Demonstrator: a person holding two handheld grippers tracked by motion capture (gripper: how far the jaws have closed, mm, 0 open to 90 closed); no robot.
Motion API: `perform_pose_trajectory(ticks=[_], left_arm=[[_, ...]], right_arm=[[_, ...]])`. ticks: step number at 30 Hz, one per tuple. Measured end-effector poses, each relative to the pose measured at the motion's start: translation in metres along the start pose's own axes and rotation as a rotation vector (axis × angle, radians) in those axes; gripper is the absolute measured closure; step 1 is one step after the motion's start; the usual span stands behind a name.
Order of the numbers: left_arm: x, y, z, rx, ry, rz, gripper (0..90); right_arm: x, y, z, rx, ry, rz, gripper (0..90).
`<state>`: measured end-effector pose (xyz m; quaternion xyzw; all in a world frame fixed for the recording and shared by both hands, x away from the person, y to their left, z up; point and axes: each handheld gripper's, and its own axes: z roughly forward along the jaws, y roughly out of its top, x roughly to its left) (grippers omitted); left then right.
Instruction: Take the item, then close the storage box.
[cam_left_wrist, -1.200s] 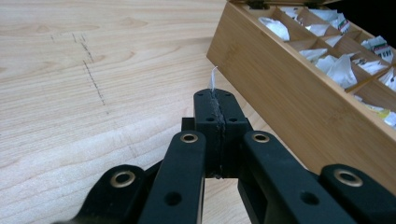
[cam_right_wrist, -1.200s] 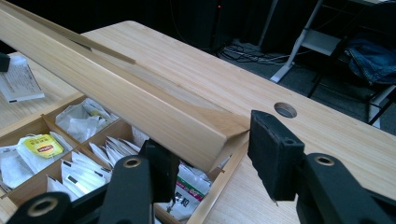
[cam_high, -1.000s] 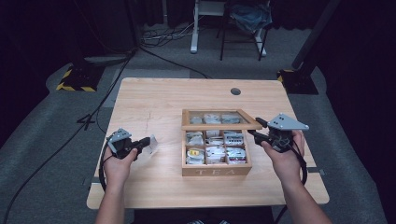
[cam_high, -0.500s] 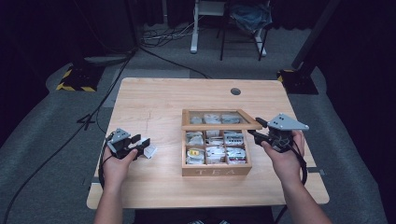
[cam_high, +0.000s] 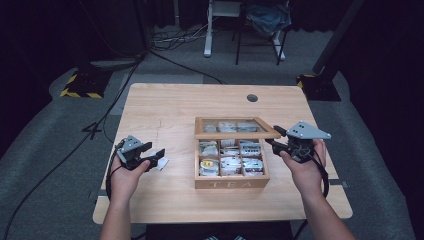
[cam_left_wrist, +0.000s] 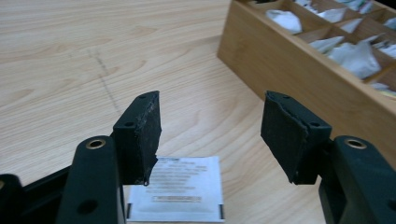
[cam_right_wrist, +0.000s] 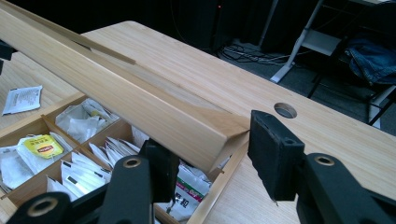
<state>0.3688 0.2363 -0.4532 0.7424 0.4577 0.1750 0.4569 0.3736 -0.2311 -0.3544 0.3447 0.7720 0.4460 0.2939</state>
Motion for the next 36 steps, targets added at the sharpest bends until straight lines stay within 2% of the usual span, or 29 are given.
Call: perform_pose_trajectory(ticks=[5,11,16,21,23,28,36], left_arm=[[-0.014,0.007,-0.005,0.008,-0.038,0.030,38.3],[-0.035,0.016,-0.010,0.005,-0.082,0.086,37.5],[-0.055,0.012,-0.012,0.020,-0.121,0.133,36.9],[-0.065,0.010,-0.016,0.022,-0.156,0.161,35.1],[-0.070,0.007,-0.016,0.022,-0.170,0.175,34.6],[-0.081,-0.009,-0.015,0.061,-0.198,0.214,34.1],[-0.081,-0.029,-0.001,0.121,-0.221,0.224,33.2]], right_arm=[[-0.001,0.000,0.000,0.000,0.002,0.002,54.4],[-0.001,0.001,0.000,0.000,0.002,0.003,54.5],[-0.001,0.002,0.000,-0.001,0.003,0.005,54.5],[-0.001,0.001,0.000,0.002,0.007,0.006,54.4],[-0.001,0.001,-0.001,0.004,0.008,0.007,54.5],[-0.001,0.001,-0.002,0.006,0.010,0.008,54.5],[-0.002,0.001,-0.003,0.036,0.031,0.010,53.3]])
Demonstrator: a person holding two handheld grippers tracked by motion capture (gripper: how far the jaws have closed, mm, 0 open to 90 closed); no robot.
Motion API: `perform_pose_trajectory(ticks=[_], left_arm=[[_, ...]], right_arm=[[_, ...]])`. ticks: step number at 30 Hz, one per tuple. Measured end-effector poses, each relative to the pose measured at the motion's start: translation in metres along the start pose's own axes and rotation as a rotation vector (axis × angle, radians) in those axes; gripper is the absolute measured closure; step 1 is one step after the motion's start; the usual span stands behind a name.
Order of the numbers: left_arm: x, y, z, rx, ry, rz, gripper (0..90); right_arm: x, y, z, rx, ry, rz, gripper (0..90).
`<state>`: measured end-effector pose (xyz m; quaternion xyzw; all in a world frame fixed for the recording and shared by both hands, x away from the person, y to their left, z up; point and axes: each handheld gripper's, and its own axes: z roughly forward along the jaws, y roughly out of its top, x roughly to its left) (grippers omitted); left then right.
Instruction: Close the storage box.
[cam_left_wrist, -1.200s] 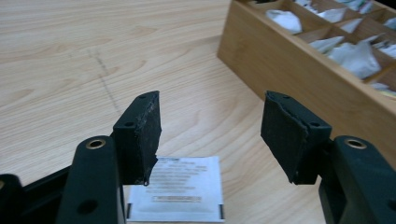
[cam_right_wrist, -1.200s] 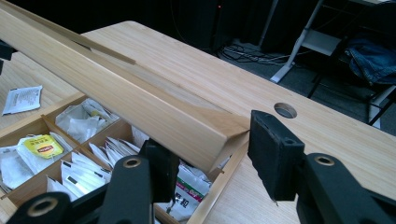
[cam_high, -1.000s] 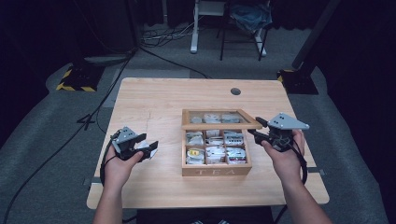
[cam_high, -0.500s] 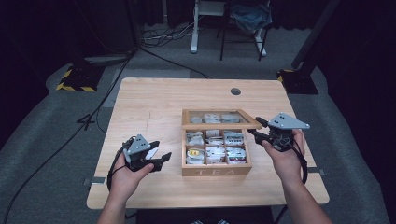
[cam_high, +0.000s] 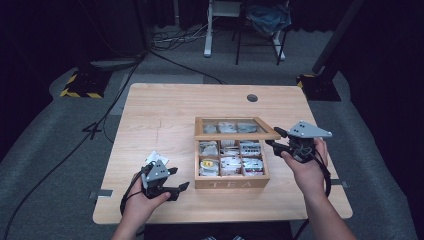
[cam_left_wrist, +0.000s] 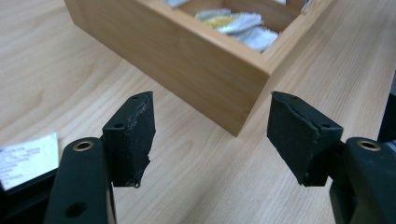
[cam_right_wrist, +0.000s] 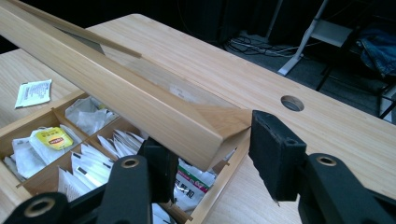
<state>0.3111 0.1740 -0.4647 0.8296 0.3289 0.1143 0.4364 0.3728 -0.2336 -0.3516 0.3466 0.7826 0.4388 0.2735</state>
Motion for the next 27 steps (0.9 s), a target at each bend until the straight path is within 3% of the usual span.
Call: perform_pose_trajectory(ticks=[3,10,14,22,27], left_arm=[[0.001,-0.005,0.008,0.023,-0.005,-0.011,33.0],[0.002,-0.014,0.024,0.071,0.022,0.010,32.6],[0.003,-0.018,0.029,0.073,0.027,0.003,32.2],[0.001,-0.021,0.036,0.137,0.044,0.019,31.4],[0.000,-0.021,0.036,0.142,0.054,0.027,30.8]], right_arm=[[0.000,0.000,-0.001,0.004,0.008,0.001,53.1],[-0.001,-0.001,-0.004,0.024,0.036,0.007,52.8],[-0.001,-0.003,-0.005,0.043,0.048,0.006,52.2],[-0.001,-0.004,-0.008,0.077,0.072,0.006,50.7],[-0.001,-0.004,-0.009,0.092,0.081,0.008,50.4]])
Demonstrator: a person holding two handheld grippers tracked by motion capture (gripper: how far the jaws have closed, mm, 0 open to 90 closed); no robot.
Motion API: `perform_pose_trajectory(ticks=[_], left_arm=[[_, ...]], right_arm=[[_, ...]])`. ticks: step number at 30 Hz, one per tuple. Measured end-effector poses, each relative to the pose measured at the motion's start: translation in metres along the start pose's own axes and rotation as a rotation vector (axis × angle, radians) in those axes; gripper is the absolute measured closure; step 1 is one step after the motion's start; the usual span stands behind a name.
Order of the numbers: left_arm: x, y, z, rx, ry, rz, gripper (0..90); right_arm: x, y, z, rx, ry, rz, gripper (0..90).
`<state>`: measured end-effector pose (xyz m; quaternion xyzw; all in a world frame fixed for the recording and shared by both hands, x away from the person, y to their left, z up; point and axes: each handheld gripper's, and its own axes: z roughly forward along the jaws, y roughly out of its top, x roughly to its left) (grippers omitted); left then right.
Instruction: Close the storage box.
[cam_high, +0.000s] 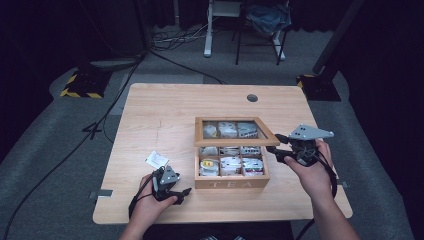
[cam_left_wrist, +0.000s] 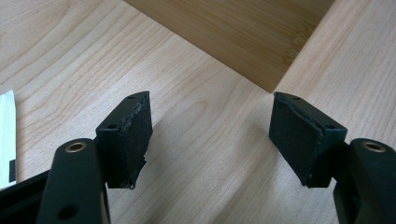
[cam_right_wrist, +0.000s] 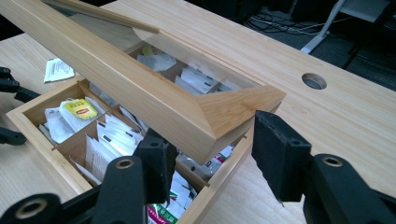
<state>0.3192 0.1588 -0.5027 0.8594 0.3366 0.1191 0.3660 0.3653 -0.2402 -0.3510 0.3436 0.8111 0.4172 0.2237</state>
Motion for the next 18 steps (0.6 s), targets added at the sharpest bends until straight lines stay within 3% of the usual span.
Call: perform_pose_trajectory(ticks=[4,18], left_arm=[[-0.0011,0.0006,0.0008,0.008,0.009,0.016,29.0],[-0.0011,0.0006,0.0009,0.006,0.012,0.016,28.9]], right_arm=[[0.0007,-0.0005,-0.0010,0.012,0.006,0.001,49.9],[0.0027,-0.0039,-0.0019,0.076,0.033,-0.010,49.0]])
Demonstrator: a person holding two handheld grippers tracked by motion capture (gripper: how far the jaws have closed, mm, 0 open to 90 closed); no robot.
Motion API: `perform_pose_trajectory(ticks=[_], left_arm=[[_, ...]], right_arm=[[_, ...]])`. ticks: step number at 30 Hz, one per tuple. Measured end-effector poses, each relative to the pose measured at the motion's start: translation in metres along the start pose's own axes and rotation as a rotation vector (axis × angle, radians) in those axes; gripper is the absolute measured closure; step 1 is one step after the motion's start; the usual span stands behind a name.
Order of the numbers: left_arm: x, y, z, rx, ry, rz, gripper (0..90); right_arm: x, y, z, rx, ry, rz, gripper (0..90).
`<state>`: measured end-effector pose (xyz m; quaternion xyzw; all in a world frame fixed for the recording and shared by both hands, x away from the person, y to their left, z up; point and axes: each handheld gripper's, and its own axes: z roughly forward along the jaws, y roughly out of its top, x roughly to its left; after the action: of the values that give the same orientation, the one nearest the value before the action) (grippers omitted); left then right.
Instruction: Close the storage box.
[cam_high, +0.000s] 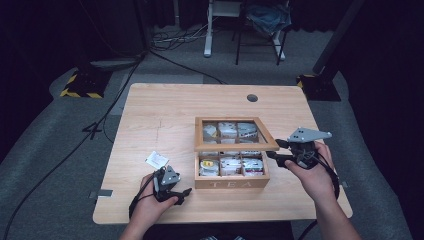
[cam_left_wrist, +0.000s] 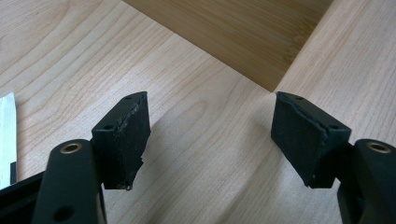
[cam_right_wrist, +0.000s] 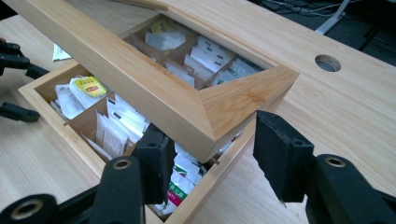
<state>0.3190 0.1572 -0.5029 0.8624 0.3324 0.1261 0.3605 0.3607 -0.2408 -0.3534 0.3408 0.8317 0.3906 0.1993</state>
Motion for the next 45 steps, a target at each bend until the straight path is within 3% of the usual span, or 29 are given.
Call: perform_pose_trajectory(ticks=[45], left_arm=[[0.000,0.000,0.000,0.000,-0.001,-0.001,28.9]], right_arm=[[0.005,-0.014,0.016,0.220,0.114,-0.035,48.0]])
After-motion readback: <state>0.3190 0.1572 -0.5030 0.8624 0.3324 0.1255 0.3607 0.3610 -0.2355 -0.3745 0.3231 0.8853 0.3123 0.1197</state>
